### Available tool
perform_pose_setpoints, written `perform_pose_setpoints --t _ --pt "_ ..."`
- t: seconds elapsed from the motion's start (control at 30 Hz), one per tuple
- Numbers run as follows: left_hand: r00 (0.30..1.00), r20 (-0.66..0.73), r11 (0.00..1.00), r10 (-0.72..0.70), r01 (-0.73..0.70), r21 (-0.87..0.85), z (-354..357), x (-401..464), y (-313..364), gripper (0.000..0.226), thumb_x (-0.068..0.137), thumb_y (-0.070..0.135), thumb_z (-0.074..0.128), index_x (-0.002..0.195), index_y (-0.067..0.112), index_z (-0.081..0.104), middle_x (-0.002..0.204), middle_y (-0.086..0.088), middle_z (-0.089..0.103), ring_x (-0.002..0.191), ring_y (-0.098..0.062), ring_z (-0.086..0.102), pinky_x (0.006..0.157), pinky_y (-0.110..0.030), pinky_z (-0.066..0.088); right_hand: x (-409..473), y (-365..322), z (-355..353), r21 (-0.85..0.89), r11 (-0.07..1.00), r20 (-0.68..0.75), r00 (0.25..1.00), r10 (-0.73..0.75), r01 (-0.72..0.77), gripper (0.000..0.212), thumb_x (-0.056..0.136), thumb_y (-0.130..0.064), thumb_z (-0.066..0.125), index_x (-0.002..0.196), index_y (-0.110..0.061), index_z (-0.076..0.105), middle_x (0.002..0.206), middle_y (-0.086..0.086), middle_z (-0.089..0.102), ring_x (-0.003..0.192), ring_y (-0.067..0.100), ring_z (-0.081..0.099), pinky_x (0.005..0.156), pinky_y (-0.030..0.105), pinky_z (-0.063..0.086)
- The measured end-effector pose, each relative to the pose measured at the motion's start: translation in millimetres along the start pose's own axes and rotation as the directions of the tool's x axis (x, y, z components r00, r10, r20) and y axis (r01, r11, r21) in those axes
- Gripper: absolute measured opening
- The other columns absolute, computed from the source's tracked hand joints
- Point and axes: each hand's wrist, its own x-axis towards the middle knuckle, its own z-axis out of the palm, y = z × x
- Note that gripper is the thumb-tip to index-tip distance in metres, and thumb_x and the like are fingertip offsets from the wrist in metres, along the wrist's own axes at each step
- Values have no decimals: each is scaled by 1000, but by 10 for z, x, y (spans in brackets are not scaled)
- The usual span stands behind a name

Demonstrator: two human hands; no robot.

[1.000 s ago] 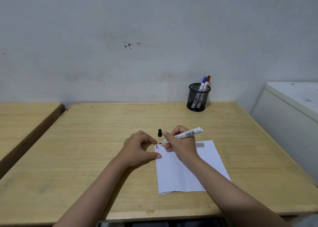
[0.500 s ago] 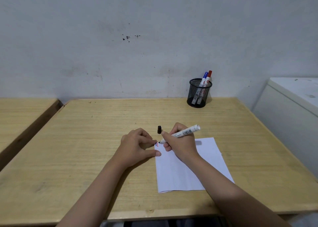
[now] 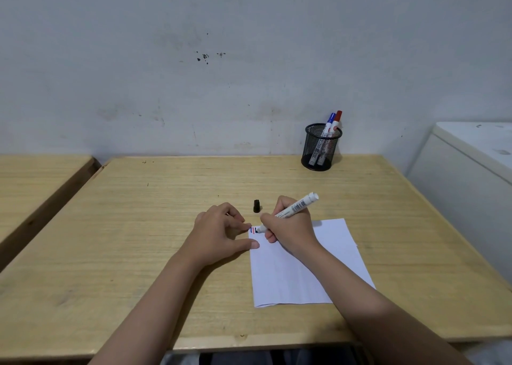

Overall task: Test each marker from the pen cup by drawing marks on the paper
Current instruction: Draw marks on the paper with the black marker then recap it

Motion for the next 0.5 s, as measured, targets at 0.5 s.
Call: perform_pose_setpoints --t 0.5 --pt "991 -9 961 -137 130 -243 -83 152 93 26 70 35 75 89 24 59 85 8 65 70 -10 61 67 -26 50 -34 -51 -59 389 920 -170 985 20 48 25 83 -15 70 67 -8 52 62 7 68 58 19 66 66 37 58"
